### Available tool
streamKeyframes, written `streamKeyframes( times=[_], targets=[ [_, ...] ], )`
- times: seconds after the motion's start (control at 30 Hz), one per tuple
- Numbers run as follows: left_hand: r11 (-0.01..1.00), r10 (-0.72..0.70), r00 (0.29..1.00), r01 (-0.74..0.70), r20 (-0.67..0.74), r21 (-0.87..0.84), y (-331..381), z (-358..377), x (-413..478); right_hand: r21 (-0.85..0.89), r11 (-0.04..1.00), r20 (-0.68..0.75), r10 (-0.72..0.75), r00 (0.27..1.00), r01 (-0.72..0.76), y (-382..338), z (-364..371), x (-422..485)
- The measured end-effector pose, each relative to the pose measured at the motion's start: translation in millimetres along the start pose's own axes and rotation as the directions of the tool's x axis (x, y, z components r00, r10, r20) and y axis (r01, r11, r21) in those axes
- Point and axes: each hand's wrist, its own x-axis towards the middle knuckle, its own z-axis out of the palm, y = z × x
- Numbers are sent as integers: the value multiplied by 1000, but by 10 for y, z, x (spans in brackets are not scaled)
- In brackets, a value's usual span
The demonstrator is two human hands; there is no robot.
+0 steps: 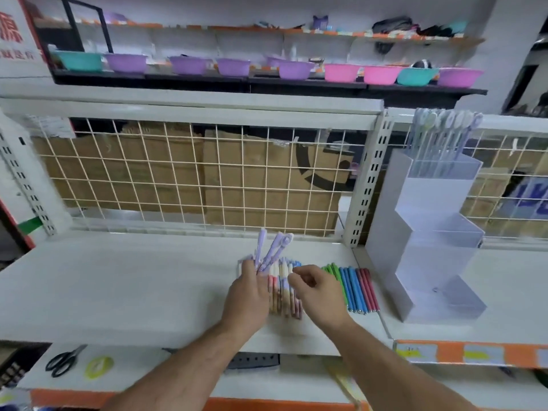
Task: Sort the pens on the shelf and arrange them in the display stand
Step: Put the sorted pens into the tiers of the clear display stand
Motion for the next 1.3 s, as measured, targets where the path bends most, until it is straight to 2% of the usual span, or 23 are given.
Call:
streamKeyframes(
  times=[0.2,0.5,0.63,0.8,1.0,1.3],
  targets=[
    [995,23,999,-19,32,-95,869,570,-241,204,979,82,6,997,-23,-136,-875,44],
    [944,40,995,-8,93,-330,1970,1239,-398,221,975,32,-21,999,13,-53,-2077,168],
    [908,90,981,-10,172,-418,2343,1322,-289,219,974,17,-58,998,53,-193,-2461,272],
    [871,165,951,-16,260,-491,2638,1424,11,178,979,-35,-93,995,97,-325,-2782,487],
    [841,233,933,-52,274,-538,2876,1639,335,168,974,-168,-127,978,155,-414,-3044,705],
    [800,262,918,-34,298,-599,3130,1864,654,153,972,-136,-159,978,180,-443,-3344,1101]
  ],
)
